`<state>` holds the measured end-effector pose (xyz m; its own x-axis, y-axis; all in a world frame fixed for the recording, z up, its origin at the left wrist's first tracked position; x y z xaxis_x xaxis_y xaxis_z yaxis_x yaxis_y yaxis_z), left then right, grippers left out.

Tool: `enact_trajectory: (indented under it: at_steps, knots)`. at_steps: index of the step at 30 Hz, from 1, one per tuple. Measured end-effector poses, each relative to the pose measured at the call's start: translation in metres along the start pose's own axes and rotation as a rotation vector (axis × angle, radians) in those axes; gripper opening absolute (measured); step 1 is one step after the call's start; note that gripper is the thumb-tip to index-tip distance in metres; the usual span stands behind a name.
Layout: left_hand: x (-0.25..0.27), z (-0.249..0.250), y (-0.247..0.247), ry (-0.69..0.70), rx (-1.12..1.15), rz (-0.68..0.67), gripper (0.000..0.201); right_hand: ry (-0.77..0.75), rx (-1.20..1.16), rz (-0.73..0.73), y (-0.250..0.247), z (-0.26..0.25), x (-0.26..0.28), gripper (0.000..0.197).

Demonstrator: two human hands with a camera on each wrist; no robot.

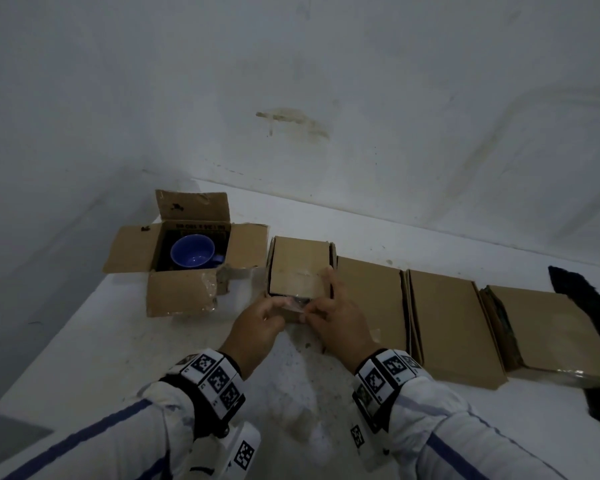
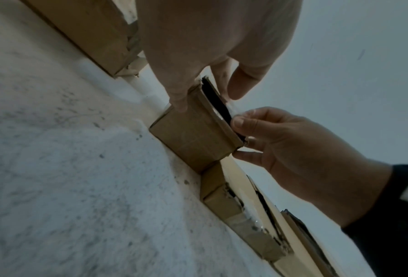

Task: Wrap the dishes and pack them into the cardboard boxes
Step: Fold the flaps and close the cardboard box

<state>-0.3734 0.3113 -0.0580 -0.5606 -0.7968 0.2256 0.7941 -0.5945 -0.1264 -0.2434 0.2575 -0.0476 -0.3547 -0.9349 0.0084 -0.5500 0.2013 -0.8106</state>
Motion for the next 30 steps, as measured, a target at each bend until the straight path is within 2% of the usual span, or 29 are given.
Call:
enact_trajectory:
  at_steps: [3, 5, 6, 9, 10, 13, 16, 20, 25, 27, 30]
  knots:
    - [-0.005, -0.014, -0.007, 0.016, 0.123, 0.052, 0.056, 0.038, -0.04, 0.017, 0.0, 0.007, 0.001, 0.011]
    - [-0.014, -0.025, -0.013, -0.009, 0.172, 0.085, 0.064, 0.061, -0.108, 0.053, -0.002, 0.011, 0.002, 0.008]
    - [-0.019, -0.028, -0.014, -0.011, 0.146, 0.057, 0.065, 0.083, -0.135, 0.057, -0.002, 0.012, 0.003, 0.009]
    - [-0.029, -0.031, 0.001, 0.021, 0.022, -0.117, 0.06, 0.162, -0.239, 0.027, 0.001, 0.015, 0.002, 0.026]
    - [-0.031, -0.029, 0.004, 0.032, -0.019, -0.132, 0.059, 0.186, -0.278, 0.013, 0.003, 0.015, 0.001, 0.029]
    - [-0.035, -0.018, 0.005, 0.044, -0.039, -0.069, 0.055, 0.207, -0.397, 0.008, 0.003, 0.011, -0.004, 0.028]
    - [-0.038, -0.009, 0.002, 0.037, -0.095, 0.007, 0.051, 0.199, -0.466, 0.017, -0.018, -0.003, -0.003, 0.03]
    - [-0.05, -0.009, -0.009, -0.012, -0.192, 0.056, 0.069, 0.168, -0.393, 0.003, -0.044, -0.018, -0.014, 0.023]
    - [-0.051, 0.026, -0.013, 0.142, -0.268, 0.053, 0.034, 0.162, -0.319, -0.019, -0.063, -0.024, -0.033, 0.021]
    - [-0.055, 0.031, -0.016, 0.196, -0.323, 0.096, 0.037, 0.175, -0.271, -0.019, -0.064, -0.023, -0.039, 0.024]
    - [-0.06, 0.029, -0.018, 0.212, -0.374, 0.127, 0.053, 0.199, -0.236, -0.006, -0.064, -0.024, -0.047, 0.024]
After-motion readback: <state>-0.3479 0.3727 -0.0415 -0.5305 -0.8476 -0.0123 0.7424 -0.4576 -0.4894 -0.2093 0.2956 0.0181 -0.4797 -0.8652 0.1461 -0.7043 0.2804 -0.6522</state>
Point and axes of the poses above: each hand's wrist, its own x-axis away from the middle knuckle, its own y-axis out of the palm, z = x × y, the point moved 8 cm from there along -x, towards the middle knuckle, and after that the axes turned 3 degrees about x, right-handed, at the moved point
